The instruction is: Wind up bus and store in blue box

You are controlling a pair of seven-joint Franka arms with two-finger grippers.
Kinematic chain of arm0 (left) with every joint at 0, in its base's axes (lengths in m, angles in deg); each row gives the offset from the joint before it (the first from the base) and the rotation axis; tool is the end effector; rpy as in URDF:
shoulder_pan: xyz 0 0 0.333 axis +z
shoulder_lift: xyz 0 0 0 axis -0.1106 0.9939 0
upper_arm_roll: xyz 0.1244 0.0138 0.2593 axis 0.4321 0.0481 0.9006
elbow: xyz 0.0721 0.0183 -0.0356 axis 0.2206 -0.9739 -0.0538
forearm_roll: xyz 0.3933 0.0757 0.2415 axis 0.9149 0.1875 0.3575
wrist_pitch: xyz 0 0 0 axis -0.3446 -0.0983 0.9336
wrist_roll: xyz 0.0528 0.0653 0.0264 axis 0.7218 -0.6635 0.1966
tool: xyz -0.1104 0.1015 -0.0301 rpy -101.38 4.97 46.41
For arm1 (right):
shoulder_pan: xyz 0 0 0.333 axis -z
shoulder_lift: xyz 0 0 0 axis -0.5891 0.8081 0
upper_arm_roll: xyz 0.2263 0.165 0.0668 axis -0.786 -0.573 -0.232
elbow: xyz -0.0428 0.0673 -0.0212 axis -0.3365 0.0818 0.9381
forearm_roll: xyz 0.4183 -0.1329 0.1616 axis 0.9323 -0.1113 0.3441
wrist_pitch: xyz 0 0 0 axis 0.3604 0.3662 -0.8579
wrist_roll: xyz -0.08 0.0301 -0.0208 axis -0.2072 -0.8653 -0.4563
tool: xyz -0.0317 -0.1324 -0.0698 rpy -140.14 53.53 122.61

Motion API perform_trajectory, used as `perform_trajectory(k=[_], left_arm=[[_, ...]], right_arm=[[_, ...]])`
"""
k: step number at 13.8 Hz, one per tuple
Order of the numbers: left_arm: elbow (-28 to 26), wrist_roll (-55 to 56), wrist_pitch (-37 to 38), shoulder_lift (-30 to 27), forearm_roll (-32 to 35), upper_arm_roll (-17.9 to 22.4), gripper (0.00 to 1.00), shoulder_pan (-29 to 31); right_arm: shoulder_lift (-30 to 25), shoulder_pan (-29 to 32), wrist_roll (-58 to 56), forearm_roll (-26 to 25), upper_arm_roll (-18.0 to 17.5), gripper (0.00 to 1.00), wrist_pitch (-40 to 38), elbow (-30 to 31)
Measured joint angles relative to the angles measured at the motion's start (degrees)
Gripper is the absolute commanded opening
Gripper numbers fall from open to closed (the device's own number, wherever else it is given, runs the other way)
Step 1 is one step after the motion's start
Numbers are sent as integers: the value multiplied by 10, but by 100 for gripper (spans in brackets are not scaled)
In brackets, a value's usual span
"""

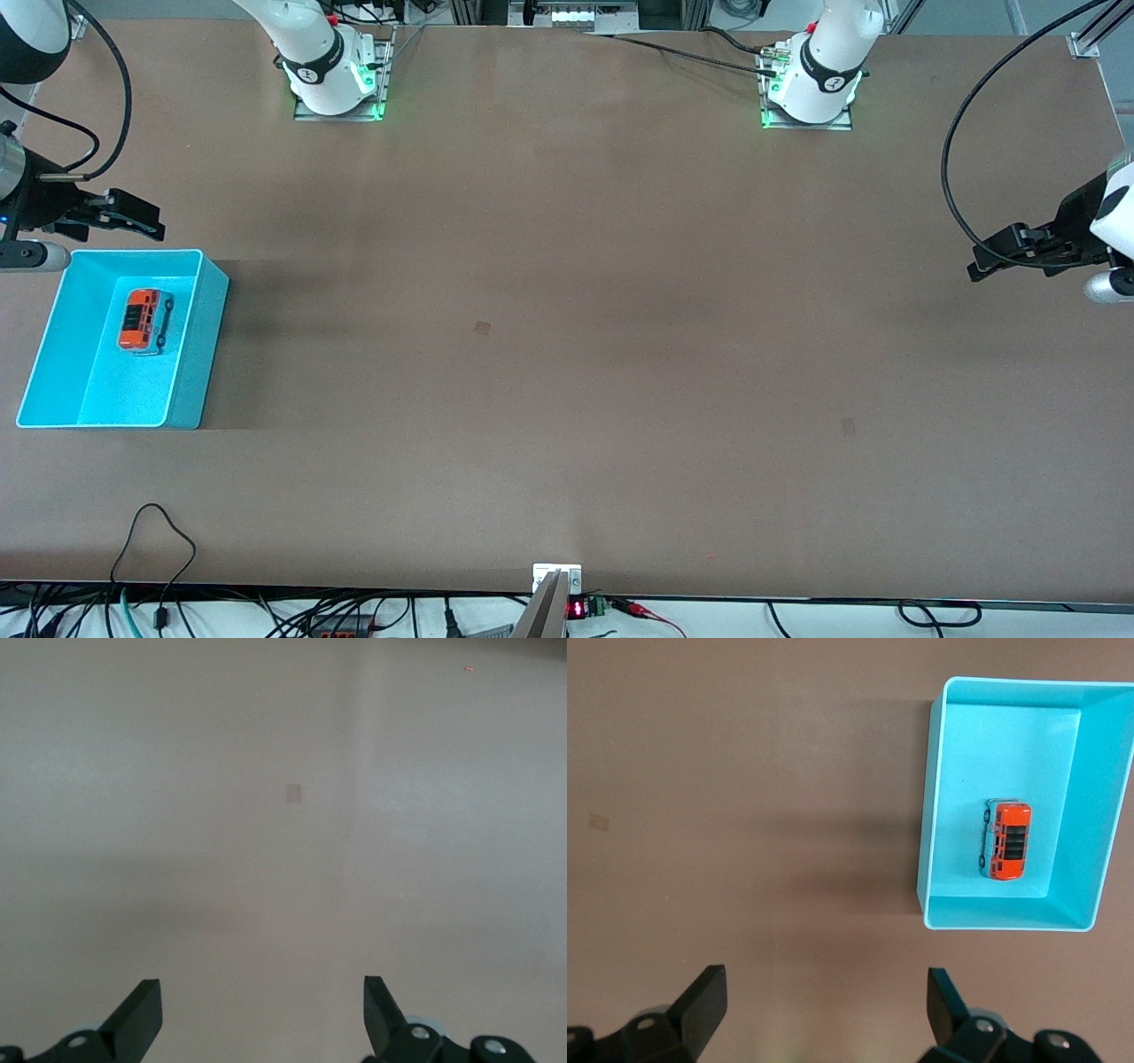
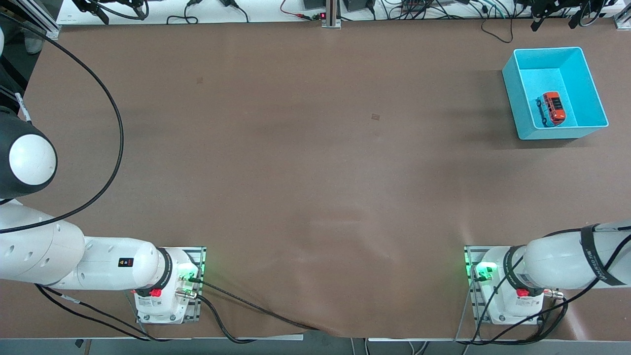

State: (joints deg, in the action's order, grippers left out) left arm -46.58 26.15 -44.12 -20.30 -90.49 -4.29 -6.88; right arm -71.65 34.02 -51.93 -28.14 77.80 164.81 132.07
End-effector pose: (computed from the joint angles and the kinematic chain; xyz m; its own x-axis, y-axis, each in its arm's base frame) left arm 0.6669 0.0202 0.4992 0.9946 0.1014 0.0212 0.1007 -0.9943 0.0355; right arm 0.6445 -0.0158 0.4896 0.9940 0.0275 -0.1056 0.0309 -0.9990 0.0309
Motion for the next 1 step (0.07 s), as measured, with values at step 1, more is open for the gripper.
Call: perform_trajectory(k=[1], left_arm=[[0,0,0,0,0,0,100,0]], right_arm=[[0,0,0,0,0,100,0,0]])
